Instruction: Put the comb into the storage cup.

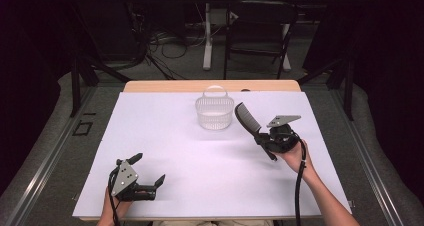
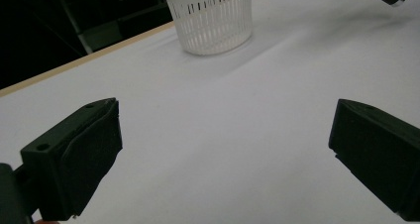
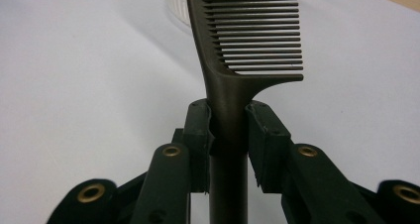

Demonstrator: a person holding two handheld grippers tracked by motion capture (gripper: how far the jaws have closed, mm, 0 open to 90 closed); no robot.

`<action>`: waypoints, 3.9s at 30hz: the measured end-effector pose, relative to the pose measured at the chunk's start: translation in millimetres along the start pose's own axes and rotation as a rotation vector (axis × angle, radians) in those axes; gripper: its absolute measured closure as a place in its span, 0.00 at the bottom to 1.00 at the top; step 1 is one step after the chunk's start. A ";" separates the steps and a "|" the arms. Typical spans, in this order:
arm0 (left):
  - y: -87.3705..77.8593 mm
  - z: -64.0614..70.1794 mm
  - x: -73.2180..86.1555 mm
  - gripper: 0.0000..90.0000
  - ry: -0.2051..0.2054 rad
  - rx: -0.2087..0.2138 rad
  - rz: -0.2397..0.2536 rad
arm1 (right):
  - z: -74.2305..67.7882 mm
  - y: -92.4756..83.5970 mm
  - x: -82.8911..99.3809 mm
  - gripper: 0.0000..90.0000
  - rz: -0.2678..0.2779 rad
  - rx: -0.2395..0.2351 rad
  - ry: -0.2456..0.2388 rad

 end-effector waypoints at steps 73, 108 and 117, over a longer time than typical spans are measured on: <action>0.6 0.4 0.4 0.00 -0.004 -0.007 -0.005 | -7.7 -13.6 -42.5 0.80 0.240 0.070 0.040; 1.2 0.2 0.4 0.00 -0.005 -0.007 -0.005 | -9.4 -9.0 -70.8 0.80 0.272 0.049 0.055; 0.7 0.8 0.5 0.00 -0.006 -0.007 -0.005 | -9.1 -8.5 -76.2 0.80 0.280 0.051 0.056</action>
Point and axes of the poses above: each handheld gripper's, and its own axes: y roughly forward along the jaws, x roughly out of its underside, z roughly to its right, the point moved 9 cm from there along y, roughly forward along the jaws, and after that the axes turned 15 degrees about x, right-handed, at the moved point
